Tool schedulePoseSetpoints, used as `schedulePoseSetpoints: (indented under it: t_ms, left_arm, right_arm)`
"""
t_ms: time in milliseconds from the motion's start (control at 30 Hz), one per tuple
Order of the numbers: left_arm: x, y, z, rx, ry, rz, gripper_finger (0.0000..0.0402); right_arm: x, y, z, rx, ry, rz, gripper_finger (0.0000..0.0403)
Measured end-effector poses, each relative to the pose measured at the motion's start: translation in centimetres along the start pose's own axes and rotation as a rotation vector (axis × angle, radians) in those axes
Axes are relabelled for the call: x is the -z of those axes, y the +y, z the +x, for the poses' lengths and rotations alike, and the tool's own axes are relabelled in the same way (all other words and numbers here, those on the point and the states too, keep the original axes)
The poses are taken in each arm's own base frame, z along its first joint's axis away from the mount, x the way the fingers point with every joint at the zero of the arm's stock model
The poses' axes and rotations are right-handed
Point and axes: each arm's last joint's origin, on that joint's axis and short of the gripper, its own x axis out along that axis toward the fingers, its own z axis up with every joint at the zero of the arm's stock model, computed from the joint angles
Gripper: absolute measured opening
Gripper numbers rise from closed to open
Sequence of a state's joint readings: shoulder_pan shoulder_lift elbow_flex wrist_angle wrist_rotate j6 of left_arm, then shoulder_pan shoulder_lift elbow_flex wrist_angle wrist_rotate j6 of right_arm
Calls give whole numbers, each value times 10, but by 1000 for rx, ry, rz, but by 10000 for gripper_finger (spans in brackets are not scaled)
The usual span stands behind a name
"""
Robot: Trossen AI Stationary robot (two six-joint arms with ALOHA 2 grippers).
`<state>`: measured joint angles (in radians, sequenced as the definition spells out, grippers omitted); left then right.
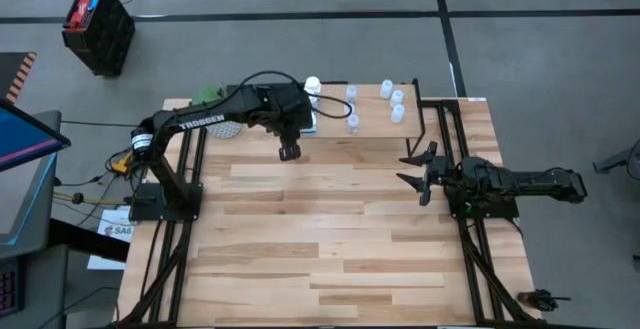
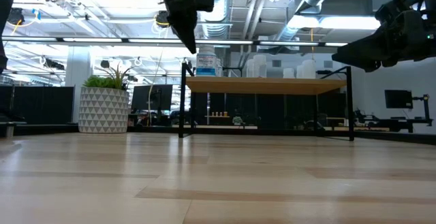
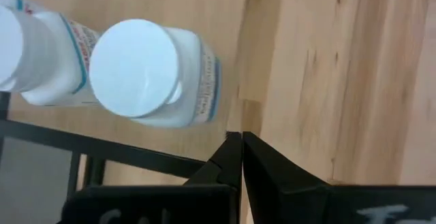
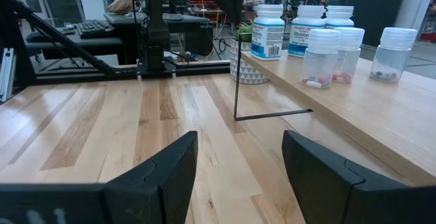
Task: Pick and place medicine bottles onto shelf by color
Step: Adjust the big white pill bottles on the shelf
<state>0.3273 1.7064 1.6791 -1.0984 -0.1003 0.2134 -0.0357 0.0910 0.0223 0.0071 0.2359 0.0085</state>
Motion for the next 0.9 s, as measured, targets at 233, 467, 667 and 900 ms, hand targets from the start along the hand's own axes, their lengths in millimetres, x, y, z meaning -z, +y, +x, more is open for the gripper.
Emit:
schedulePoseSetpoints:
  t_ms: [233, 467, 667, 900]
  left_arm:
    - [-7, 4, 12, -26, -26, -12, 0]
    - [-11, 6, 24, -37, -28, -10, 0]
    - [-16, 8, 25, -77, -62, 0, 0]
    - [-15, 12, 26, -122, -51, 21, 0]
  right_arm:
    - [0, 0, 0, 0, 0, 0, 238]
    - [0, 0, 0, 0, 1, 0, 238]
    - [0, 0, 0, 0, 0, 0, 238]
    - [0, 0, 0, 0, 0, 0, 238]
